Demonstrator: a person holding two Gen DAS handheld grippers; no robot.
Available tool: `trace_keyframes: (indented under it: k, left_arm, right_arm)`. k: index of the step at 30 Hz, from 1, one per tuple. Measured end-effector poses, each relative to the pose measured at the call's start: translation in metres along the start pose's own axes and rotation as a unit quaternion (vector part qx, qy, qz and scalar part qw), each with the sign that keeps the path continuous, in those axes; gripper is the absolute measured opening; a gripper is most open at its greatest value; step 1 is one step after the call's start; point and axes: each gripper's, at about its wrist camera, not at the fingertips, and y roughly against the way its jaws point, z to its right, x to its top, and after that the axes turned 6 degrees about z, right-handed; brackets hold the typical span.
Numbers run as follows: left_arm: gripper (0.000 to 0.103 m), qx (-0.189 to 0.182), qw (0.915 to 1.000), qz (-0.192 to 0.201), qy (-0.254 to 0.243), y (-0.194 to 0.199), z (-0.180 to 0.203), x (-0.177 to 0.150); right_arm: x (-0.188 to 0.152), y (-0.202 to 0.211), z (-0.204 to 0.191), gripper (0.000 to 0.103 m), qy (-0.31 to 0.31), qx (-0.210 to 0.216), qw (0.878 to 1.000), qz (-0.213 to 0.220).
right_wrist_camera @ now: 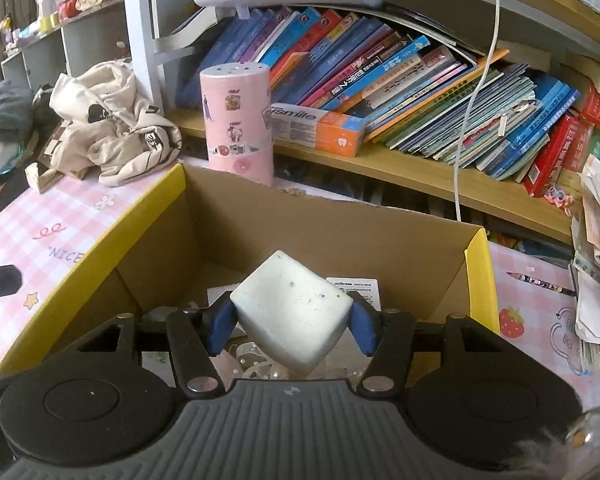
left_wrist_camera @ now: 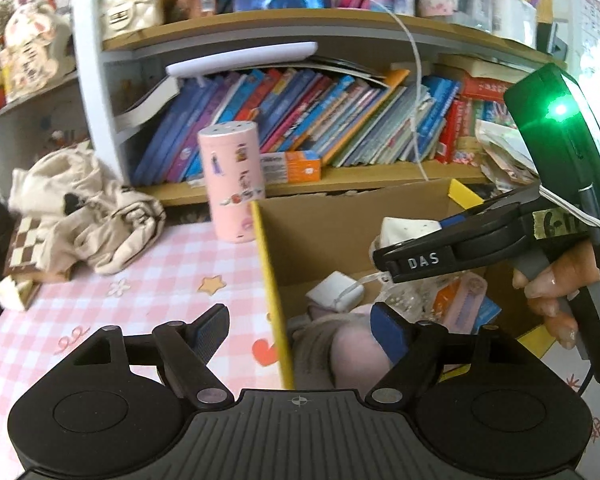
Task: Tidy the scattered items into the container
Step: 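Open the left gripper to drop the car in while the right gripper releases the cube, then withdraw both open grippers up and away from the yellow box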
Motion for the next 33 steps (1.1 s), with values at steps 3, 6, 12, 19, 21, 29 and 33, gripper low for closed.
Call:
trace_keyframes:
  k: [3,6,12,19,21,29,33]
  left_arm:
    - [0.080,0.005,1.0000,0.003,0.005,0.004,-0.003,0.000]
    - [0.080,0.007,0.9999,0.007,0.004,0.008,-0.003,0.000]
    - [0.080,0.006,0.9999,0.011,0.000,0.016,-0.001,-0.002]
    - [0.080,-0.005,0.9997,0.024,-0.007,0.029,0.004,-0.003]
    - [0.080,-0.008,0.9995,0.029,-0.007,0.034,0.005,-0.005]
    - [0.080,-0.021,0.9988,0.043,0.003,0.059,-0.003,-0.015]
    - [0.080,-0.033,0.9982,0.049,0.003,0.070,-0.009,-0.018]
  right_arm:
    - [0.000,0.003,0.000,0.071,0.001,-0.002,1.000,0.010]
    - [0.001,0.009,0.000,0.074,-0.005,-0.002,1.000,0.023]
    - [-0.003,0.030,0.000,0.077,-0.015,-0.010,0.999,0.050]
    - [-0.017,0.061,0.004,0.081,-0.036,-0.034,0.996,0.067]
    - [-0.022,0.070,0.004,0.082,-0.044,-0.044,0.995,0.074]
    - [-0.044,0.111,-0.007,0.085,-0.065,-0.079,0.990,0.098]
    - [-0.055,0.128,-0.018,0.085,-0.077,-0.098,0.987,0.101]
